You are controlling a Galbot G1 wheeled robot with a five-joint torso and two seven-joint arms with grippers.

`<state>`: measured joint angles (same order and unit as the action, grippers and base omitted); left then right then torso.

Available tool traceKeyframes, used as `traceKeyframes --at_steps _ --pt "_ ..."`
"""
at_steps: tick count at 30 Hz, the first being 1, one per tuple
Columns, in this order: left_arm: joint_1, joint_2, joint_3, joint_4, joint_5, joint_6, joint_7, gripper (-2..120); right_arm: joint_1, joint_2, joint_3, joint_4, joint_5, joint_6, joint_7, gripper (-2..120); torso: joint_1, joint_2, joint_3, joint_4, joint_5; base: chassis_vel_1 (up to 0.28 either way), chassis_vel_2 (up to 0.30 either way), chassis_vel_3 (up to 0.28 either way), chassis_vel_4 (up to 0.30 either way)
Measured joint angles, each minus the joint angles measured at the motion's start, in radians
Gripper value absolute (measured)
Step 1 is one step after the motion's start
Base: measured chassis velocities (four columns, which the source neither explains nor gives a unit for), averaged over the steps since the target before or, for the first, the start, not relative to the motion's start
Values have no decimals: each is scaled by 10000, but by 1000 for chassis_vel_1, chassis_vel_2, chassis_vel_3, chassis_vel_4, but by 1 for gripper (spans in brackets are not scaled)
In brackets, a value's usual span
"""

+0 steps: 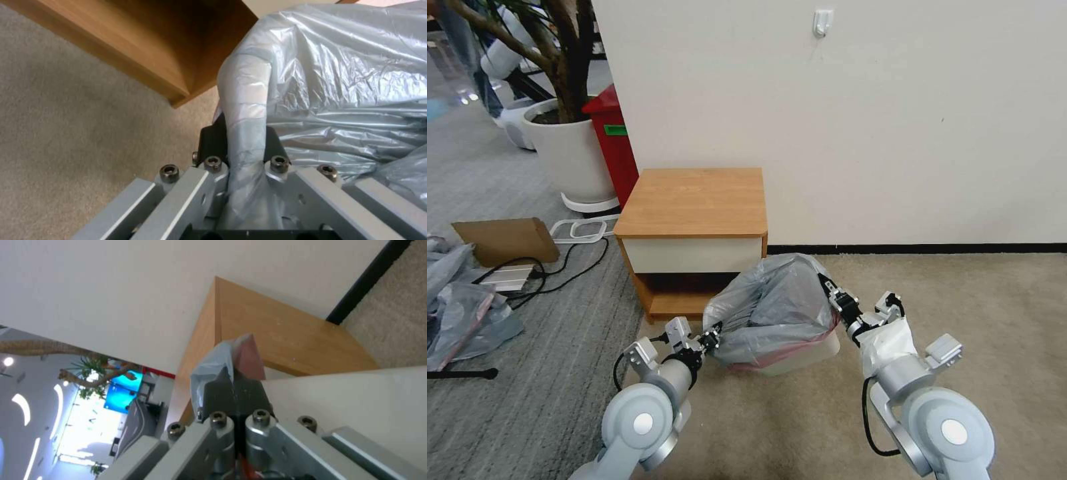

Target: Pick up the garbage bag from the table and place it over the trash can.

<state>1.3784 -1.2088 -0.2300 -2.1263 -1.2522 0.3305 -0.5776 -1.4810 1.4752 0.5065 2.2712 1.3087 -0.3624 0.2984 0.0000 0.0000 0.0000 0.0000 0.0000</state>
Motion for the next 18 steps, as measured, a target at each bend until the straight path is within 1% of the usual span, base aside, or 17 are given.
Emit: traceKeyframes --at_steps 10,14,16,18 --pt "47 14 -44 -125 -96 23 61 4 78 19 168 -615 -655 132 -297 0 -1 0 0 -1 1 0 0 0 0" --pt "99 20 -119 -185 -238 94 121 4 42 -199 255 -1055 -855 239 -493 0 0 0 0 0 2 0 0 0 0" --pt "154 27 -137 -216 -250 167 293 4 81 -309 284 -1321 -924 311 -664 0 0 0 0 0 0 0 0 0 0" --pt "166 31 -137 -243 -255 187 321 4 124 -350 307 -1452 -962 330 -760 0 0 0 0 0 0 0 0 0 0"
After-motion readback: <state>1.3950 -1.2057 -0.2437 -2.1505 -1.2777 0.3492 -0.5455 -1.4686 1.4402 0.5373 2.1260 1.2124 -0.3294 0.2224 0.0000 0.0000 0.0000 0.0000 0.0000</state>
